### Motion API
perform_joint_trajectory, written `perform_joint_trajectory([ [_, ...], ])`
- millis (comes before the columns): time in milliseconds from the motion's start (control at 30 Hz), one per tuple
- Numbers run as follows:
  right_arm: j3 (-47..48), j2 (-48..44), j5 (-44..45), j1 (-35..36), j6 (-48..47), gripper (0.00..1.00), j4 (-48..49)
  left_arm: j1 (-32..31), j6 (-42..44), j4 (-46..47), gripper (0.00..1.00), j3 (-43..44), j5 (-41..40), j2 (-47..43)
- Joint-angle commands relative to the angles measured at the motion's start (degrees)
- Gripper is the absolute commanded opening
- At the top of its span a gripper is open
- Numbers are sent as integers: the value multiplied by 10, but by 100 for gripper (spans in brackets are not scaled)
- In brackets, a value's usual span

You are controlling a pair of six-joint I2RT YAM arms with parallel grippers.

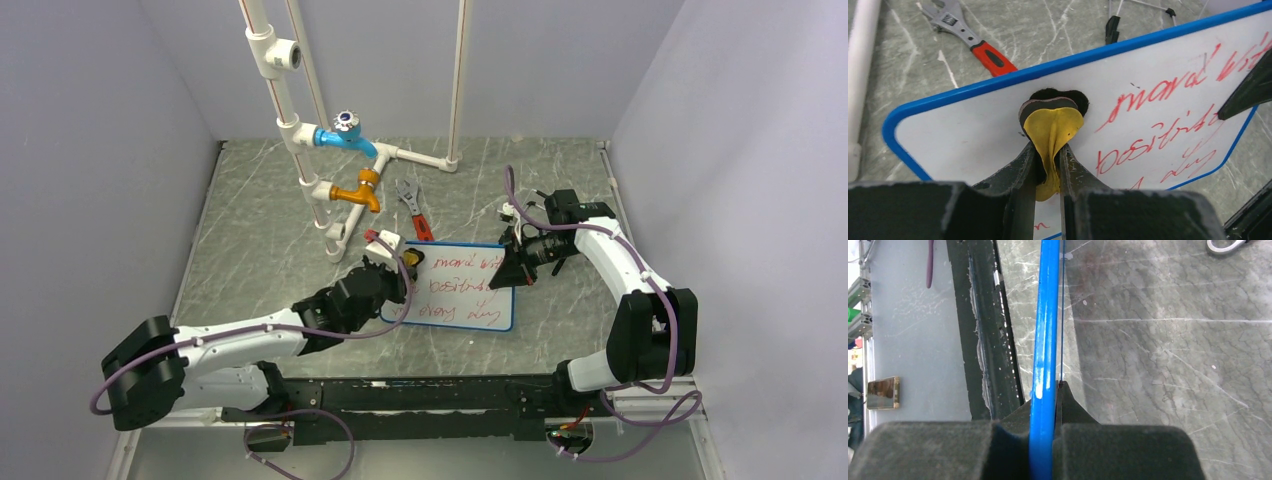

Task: Erase the whiteboard
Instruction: Erase the center of the board with the whiteboard.

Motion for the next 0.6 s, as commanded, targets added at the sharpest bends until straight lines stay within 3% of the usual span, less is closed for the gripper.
perform_joint_trajectory([
  [0, 0, -6, -16, 15, -34, 0, -41, -19, -2, 40, 0, 24, 54, 45],
  [233, -1, -6, -15, 14, -32, 0, -39, -50, 22, 31, 0, 76, 30, 102],
  [400, -1, -7, -15, 15, -32, 0, -39, -43, 40, 24, 0, 60, -17, 74],
  [567, -1, -9, -14, 14, -32, 0, -38, -1, 36, 3, 0, 36, -11, 27],
])
